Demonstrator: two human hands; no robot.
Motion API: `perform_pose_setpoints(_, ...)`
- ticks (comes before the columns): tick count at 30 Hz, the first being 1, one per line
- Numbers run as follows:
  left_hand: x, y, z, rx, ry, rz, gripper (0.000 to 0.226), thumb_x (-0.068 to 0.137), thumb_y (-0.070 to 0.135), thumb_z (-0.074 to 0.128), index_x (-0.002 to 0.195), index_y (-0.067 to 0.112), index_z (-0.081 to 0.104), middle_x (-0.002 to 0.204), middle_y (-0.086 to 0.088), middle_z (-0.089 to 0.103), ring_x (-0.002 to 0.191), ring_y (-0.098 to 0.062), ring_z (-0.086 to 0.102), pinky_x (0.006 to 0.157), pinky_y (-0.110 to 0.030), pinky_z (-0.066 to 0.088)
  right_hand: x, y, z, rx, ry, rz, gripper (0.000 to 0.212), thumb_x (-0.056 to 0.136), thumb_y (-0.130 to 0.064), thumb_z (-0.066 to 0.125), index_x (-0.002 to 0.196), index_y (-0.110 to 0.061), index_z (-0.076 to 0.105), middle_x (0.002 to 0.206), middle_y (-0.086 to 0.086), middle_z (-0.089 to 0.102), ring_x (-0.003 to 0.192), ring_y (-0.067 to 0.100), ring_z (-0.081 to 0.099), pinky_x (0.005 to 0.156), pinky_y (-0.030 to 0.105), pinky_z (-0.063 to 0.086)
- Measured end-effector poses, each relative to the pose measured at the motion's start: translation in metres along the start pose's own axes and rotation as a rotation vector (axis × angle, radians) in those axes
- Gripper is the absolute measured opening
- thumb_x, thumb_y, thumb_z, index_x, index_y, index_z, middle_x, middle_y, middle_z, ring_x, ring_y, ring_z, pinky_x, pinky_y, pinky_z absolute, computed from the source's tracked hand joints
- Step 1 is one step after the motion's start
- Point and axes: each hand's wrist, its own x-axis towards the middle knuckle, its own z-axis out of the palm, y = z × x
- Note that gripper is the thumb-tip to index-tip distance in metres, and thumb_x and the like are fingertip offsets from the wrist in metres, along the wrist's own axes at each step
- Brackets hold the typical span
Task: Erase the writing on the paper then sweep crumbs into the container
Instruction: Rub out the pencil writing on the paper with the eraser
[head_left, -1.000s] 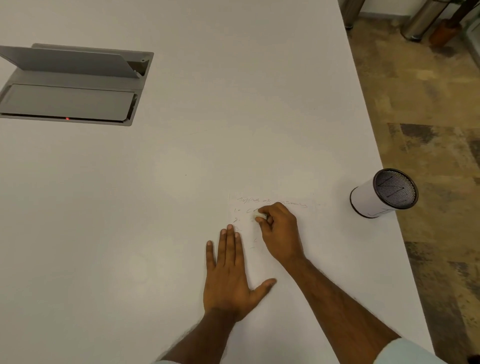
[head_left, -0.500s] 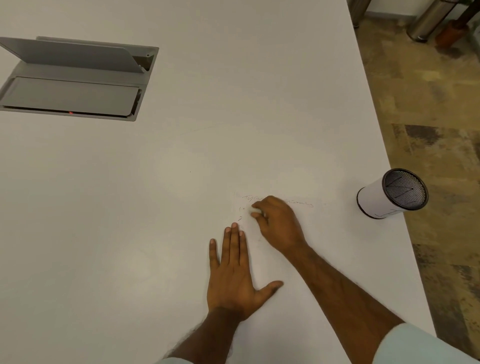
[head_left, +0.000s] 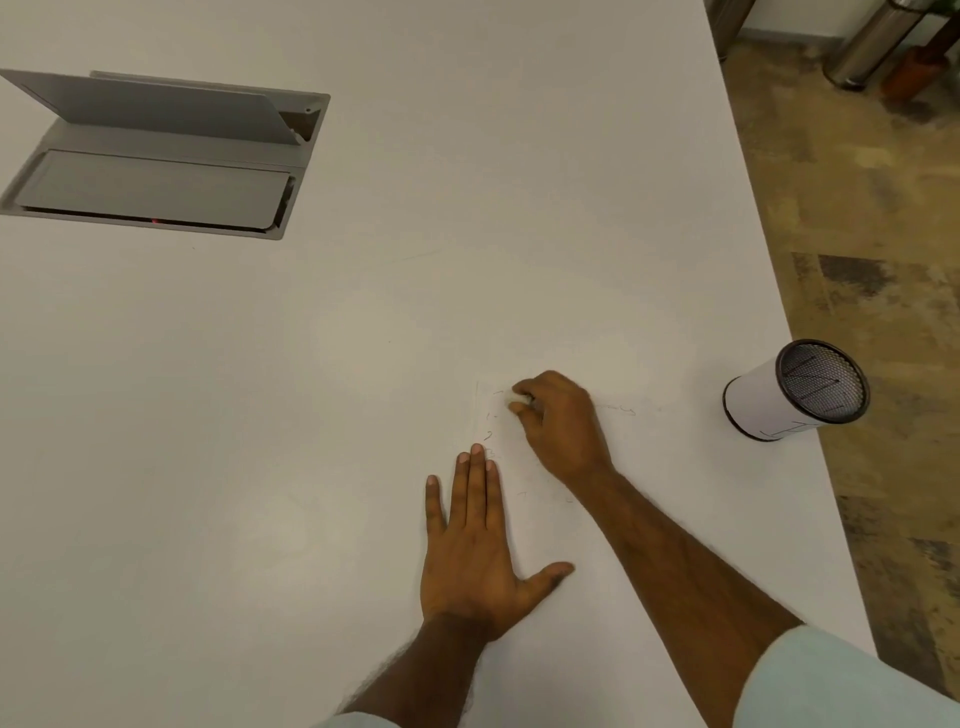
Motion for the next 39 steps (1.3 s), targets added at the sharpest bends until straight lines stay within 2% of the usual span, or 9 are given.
perform_pose_setpoints(3,0.000,0.000,-0.001,0.002,-0.012,0.000,0.123,0.076,0.095,0.031,0.157,0.002,0.021,0.166,-0.015,0.010,0.154,-0.030,0.010,0.117,-0.061,0.012,-0.023,-0.013,0.005,-0.030,-0.132,-0.146,0.016,0.088,-0.010,0.063,0.102,-0.006,0.071,0.095,0.008,0.068,0.091,0.022,0.062,0.083,0.036,0.051)
perform_pose_setpoints(9,0.001,0.001,-0.001,0.005,-0.007,-0.005,0.124,0.075,0.097,0.031,0.156,0.003,0.026,0.165,-0.014,0.016,0.152,-0.032,0.015,0.116,-0.061,0.012,0.010,-0.009,0.009,-0.052,-0.026,-0.024,0.017,0.088,-0.009,0.063,0.102,-0.003,0.070,0.095,0.012,0.067,0.091,0.027,0.061,0.082,0.040,0.051)
perform_pose_setpoints(13,0.001,0.000,0.000,-0.004,0.000,0.003,0.124,0.075,0.096,0.033,0.157,0.004,0.021,0.166,-0.014,0.014,0.153,-0.031,0.014,0.117,-0.061,0.012,-0.012,-0.015,0.008,-0.058,-0.136,-0.122,0.015,0.088,-0.008,0.062,0.101,-0.006,0.070,0.096,0.008,0.067,0.091,0.022,0.060,0.083,0.032,0.049)
perform_pose_setpoints(16,0.001,0.000,0.001,0.006,-0.005,-0.001,0.124,0.075,0.096,0.032,0.157,0.004,0.022,0.166,-0.014,0.013,0.153,-0.031,0.013,0.117,-0.061,0.011,-0.006,-0.013,0.010,-0.105,-0.106,-0.144,0.014,0.086,-0.004,0.062,0.097,-0.005,0.071,0.092,0.009,0.066,0.089,0.025,0.060,0.077,0.036,0.052)
perform_pose_setpoints(21,0.001,0.001,0.001,0.013,-0.009,-0.006,0.125,0.074,0.097,0.031,0.156,0.003,0.024,0.166,-0.015,0.014,0.153,-0.032,0.013,0.116,-0.063,0.011,0.019,-0.010,0.007,-0.059,-0.029,-0.015,0.013,0.088,-0.010,0.063,0.098,-0.005,0.070,0.089,0.009,0.064,0.086,0.024,0.060,0.078,0.038,0.051)
perform_pose_setpoints(25,0.002,0.000,0.000,0.018,-0.008,-0.004,0.125,0.075,0.096,0.031,0.156,0.002,0.024,0.165,-0.015,0.014,0.153,-0.032,0.013,0.117,-0.064,0.011,-0.021,-0.016,0.004,-0.060,-0.130,-0.119,0.014,0.090,-0.010,0.060,0.100,-0.007,0.069,0.092,0.008,0.064,0.087,0.021,0.059,0.077,0.036,0.051)
perform_pose_setpoints(28,0.002,0.001,0.001,0.022,-0.015,-0.006,0.125,0.074,0.097,0.031,0.156,0.003,0.024,0.166,-0.015,0.014,0.153,-0.031,0.012,0.117,-0.064,0.011,-0.015,-0.013,0.007,-0.128,-0.090,-0.149,0.016,0.089,-0.009,0.060,0.101,-0.004,0.069,0.091,0.010,0.064,0.087,0.026,0.059,0.072,0.041,0.053)
perform_pose_setpoints(33,0.001,0.000,0.002,0.018,-0.014,-0.006,0.125,0.074,0.097,0.032,0.157,0.004,0.020,0.166,-0.014,0.011,0.153,-0.031,0.011,0.117,-0.064,0.011,0.015,-0.008,0.012,-0.042,0.004,0.002,0.015,0.088,-0.012,0.064,0.100,-0.005,0.070,0.091,0.010,0.064,0.087,0.024,0.061,0.078,0.041,0.053)
perform_pose_setpoints(39,0.000,0.000,0.001,0.020,-0.003,-0.003,0.124,0.075,0.096,0.031,0.156,0.002,0.025,0.165,-0.015,0.014,0.153,-0.031,0.013,0.117,-0.063,0.011,-0.024,-0.007,0.007,-0.077,-0.078,-0.112,0.016,0.089,-0.013,0.063,0.102,-0.007,0.070,0.091,0.007,0.065,0.087,0.022,0.060,0.075,0.037,0.052)
